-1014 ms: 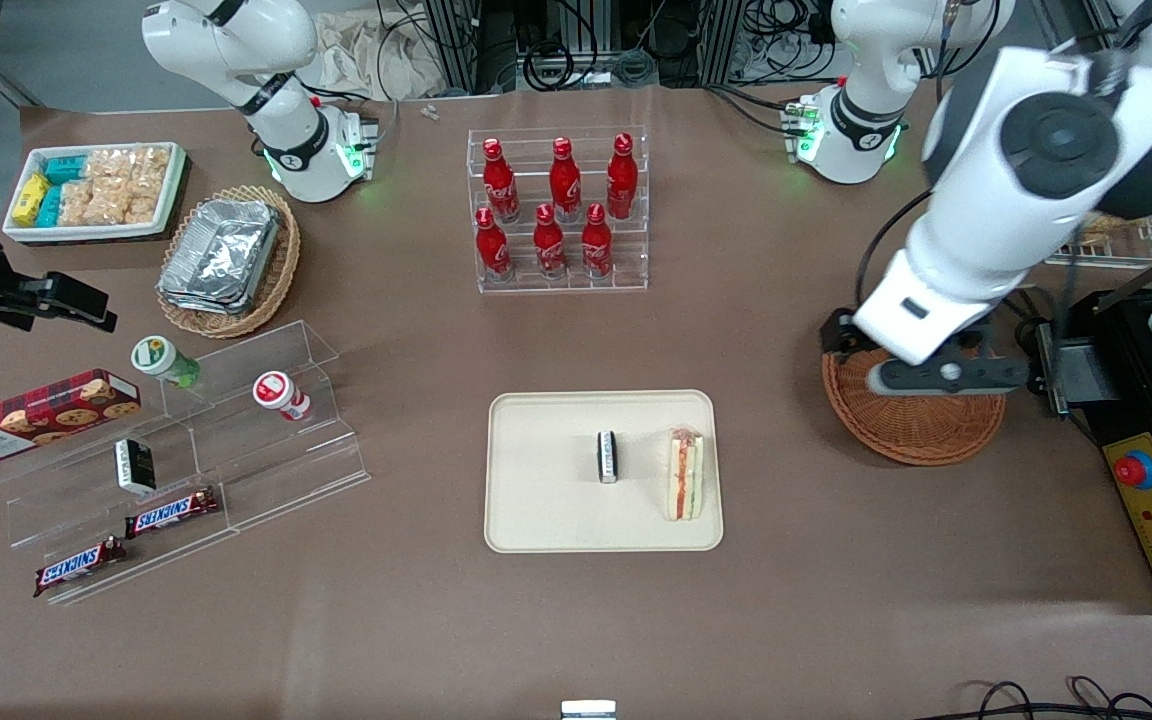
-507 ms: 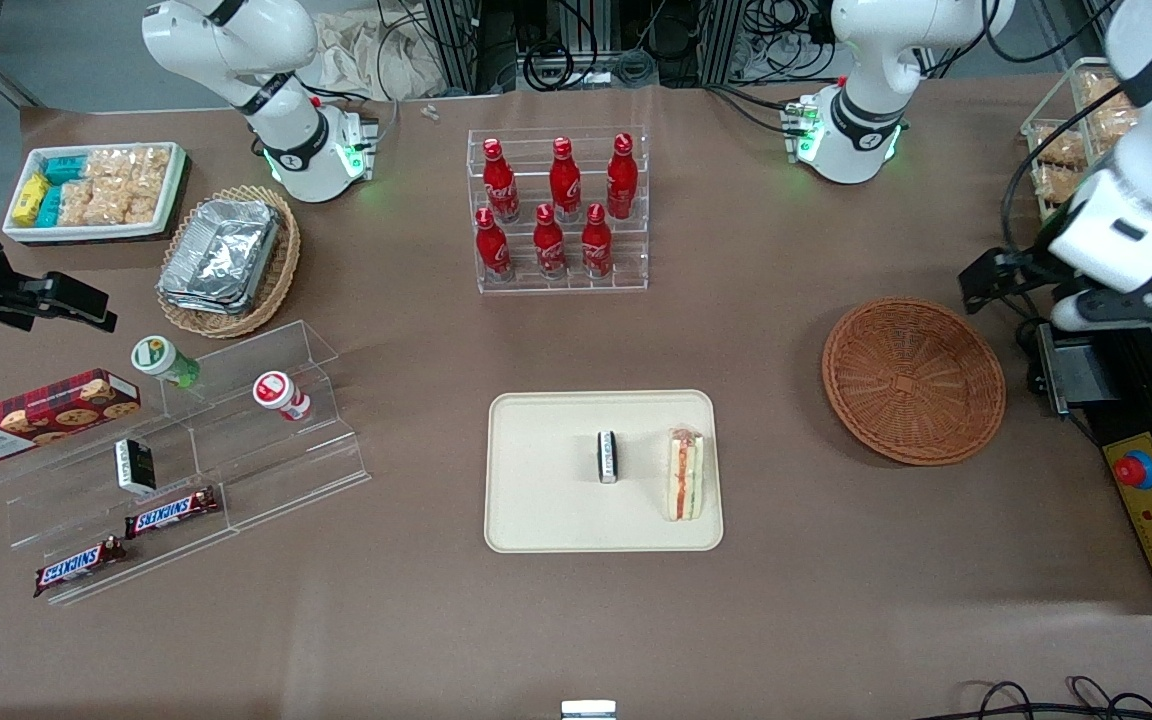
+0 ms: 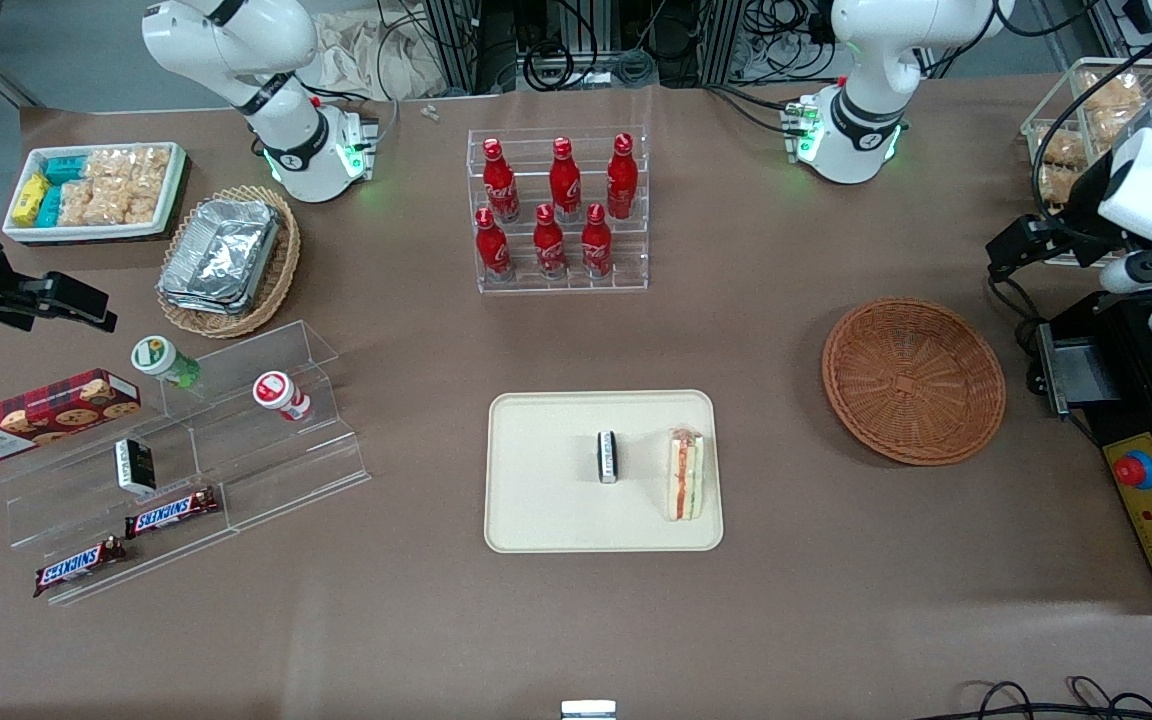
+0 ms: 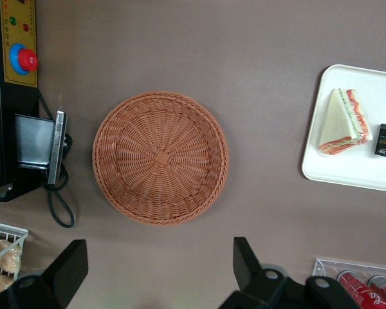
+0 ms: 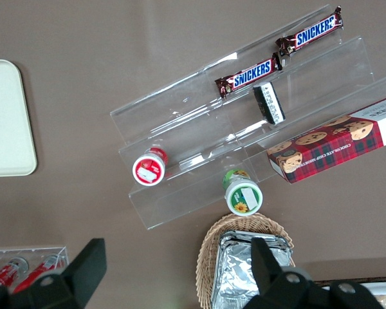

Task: Place sandwich from basket to tray

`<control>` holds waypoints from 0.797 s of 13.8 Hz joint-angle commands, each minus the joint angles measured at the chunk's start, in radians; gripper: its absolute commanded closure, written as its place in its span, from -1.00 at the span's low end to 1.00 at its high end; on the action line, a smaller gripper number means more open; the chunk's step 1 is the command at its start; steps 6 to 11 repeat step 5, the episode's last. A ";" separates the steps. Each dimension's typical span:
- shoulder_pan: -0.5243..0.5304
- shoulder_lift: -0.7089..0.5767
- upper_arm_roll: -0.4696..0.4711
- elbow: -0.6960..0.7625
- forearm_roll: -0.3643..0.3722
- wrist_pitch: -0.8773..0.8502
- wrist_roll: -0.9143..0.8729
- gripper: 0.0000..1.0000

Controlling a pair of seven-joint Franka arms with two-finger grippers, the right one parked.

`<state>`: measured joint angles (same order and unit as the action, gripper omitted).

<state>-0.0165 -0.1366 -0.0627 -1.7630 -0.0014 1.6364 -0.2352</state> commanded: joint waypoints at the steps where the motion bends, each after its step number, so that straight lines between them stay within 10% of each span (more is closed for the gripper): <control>1: 0.006 0.079 -0.025 0.110 -0.011 -0.013 -0.024 -1.00; 11: 0.004 0.146 -0.052 0.200 -0.008 -0.050 -0.030 -1.00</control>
